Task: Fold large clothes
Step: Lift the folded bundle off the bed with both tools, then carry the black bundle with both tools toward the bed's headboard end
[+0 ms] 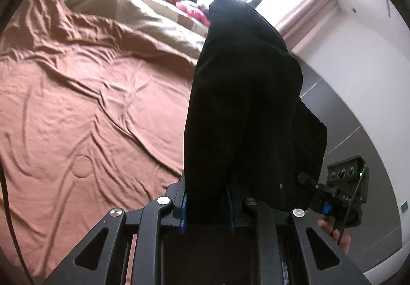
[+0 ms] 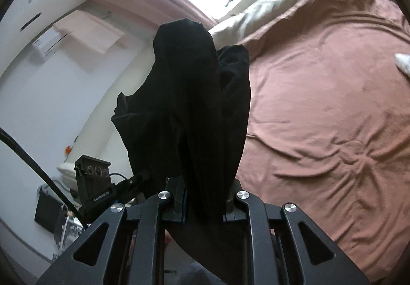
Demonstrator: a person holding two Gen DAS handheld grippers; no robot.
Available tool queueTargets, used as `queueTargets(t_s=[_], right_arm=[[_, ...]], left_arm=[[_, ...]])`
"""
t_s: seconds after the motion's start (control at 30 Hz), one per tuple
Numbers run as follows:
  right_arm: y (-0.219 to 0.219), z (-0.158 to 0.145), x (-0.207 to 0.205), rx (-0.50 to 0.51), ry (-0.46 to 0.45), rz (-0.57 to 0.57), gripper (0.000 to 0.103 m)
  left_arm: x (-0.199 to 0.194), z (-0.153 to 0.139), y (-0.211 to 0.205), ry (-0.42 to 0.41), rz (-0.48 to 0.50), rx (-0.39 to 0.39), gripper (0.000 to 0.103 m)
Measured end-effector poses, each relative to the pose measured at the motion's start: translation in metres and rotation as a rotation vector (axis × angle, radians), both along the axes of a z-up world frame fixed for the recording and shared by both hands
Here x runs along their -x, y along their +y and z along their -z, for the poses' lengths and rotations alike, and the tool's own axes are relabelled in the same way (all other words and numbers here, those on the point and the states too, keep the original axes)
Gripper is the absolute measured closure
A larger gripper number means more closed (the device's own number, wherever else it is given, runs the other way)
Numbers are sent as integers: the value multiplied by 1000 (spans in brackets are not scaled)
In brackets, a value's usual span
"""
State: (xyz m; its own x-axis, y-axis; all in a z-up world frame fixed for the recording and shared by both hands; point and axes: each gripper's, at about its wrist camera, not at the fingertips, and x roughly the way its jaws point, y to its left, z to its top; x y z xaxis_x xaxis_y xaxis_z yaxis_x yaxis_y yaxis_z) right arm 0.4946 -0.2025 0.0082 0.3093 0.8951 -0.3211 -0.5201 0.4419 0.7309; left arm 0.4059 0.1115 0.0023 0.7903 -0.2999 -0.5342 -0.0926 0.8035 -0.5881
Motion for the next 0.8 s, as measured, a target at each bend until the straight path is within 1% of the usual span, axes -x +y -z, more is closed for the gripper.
queueTargets(t_s=[0.17,0.27,0.33,0.47,0.57,0.63,0.73,0.8], right_arm=[[33,-33,37,-4,-73,-61,88],[64,-51,59,7,-113,-102,88],[83,-60,68,14,-130,-123,88],[132,-70,87,28,-153,-162,88],[169,-76,97,13,-181,-198,88],[196,-78,94,0,-186,-221,88],[236,-73,95,-5,-196,-255,88],[270,-72,98,-7,-195,-282,88]], left_arm=[[49,-43,29,-56,-47,-29,79],[76,-62,50,-83,-78,-39,80],[94,-74,68,-90,-102,-40,80],[126,-94,107,-119,-143,-66,80],[152,-104,139,-140,-172,-92,80],[169,-106,160,-147,-198,-112,80],[193,-105,199,-151,-242,-112,80],[210,-104,225,-154,-278,-130,80]])
